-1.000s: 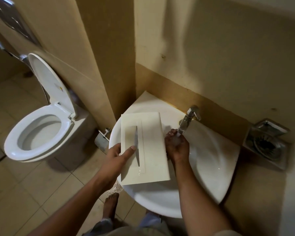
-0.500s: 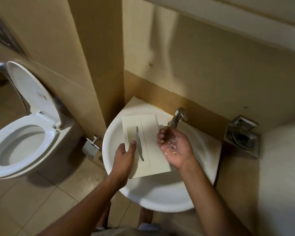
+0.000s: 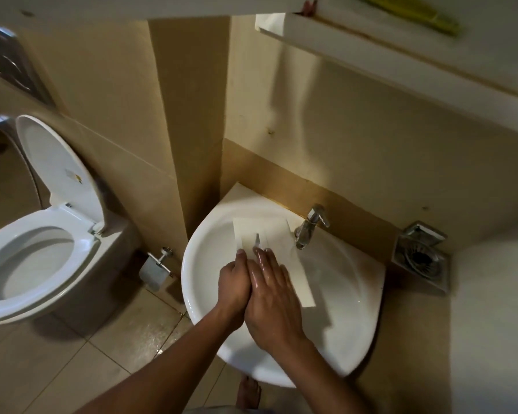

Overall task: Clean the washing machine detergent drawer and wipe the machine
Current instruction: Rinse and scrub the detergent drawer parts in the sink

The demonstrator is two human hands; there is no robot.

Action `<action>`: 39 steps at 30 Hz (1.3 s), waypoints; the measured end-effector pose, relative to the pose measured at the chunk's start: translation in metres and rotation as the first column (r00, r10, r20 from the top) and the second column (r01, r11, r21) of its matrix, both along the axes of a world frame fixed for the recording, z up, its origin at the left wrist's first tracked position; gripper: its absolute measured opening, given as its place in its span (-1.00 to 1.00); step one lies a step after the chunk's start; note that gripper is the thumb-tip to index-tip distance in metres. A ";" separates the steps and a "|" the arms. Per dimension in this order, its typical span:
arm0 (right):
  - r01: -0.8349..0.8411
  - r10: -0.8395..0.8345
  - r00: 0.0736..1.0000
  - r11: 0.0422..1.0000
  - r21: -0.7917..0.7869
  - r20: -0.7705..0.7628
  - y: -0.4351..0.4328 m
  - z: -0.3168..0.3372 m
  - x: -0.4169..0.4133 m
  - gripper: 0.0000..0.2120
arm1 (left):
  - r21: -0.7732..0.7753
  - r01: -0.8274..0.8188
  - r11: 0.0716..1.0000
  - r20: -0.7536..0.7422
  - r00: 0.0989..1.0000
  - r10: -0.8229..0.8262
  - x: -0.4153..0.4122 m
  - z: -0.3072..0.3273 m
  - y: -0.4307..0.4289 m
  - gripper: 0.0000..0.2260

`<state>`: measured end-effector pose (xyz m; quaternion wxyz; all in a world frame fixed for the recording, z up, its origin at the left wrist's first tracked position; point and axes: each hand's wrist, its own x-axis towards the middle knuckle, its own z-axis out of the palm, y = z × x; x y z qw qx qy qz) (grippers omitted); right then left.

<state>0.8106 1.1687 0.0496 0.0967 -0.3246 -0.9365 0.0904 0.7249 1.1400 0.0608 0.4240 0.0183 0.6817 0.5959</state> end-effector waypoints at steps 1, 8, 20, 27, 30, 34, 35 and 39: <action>-0.027 0.029 0.998 0.999 -0.035 0.060 0.006 0.005 -0.005 -0.37 | -0.014 -0.003 1.000 0.013 1.000 0.003 -0.004 0.000 0.000 -0.60; -0.099 0.153 0.944 0.976 -0.192 0.291 0.068 0.018 -0.041 -0.35 | -0.047 0.137 0.989 -0.130 0.981 -0.142 -0.014 0.002 -0.004 -0.54; 0.139 -0.162 0.982 0.968 -0.210 -0.095 0.131 0.009 -0.041 -0.46 | -0.056 0.130 0.990 -0.296 0.945 -0.141 -0.006 0.006 -0.028 -0.55; -0.203 -0.980 0.144 -0.162 -0.966 0.134 0.099 -0.028 -0.003 -0.76 | -0.016 0.016 1.000 -0.243 0.970 -0.019 -0.032 0.017 -0.029 -0.60; -0.466 -0.955 0.176 -0.296 -0.834 0.240 0.104 -0.050 -0.009 -0.69 | -0.028 0.002 1.000 -0.209 0.978 -0.008 -0.031 0.012 -0.029 -0.61; -0.635 -0.973 0.136 -0.230 -0.738 0.186 0.117 -0.057 -0.017 -0.73 | -0.082 0.005 0.997 -0.182 0.983 -0.020 -0.033 0.005 -0.030 -0.53; -0.633 -0.974 0.148 -0.228 -0.740 0.174 0.120 -0.057 -0.022 -0.73 | -0.091 -0.007 0.996 -0.186 0.983 -0.010 -0.033 0.002 -0.030 -0.52; -0.698 -0.971 0.226 -0.220 -0.682 0.082 0.120 -0.070 -0.023 -0.65 | -0.128 -0.027 0.991 -0.209 0.978 0.000 -0.034 -0.002 -0.030 -0.51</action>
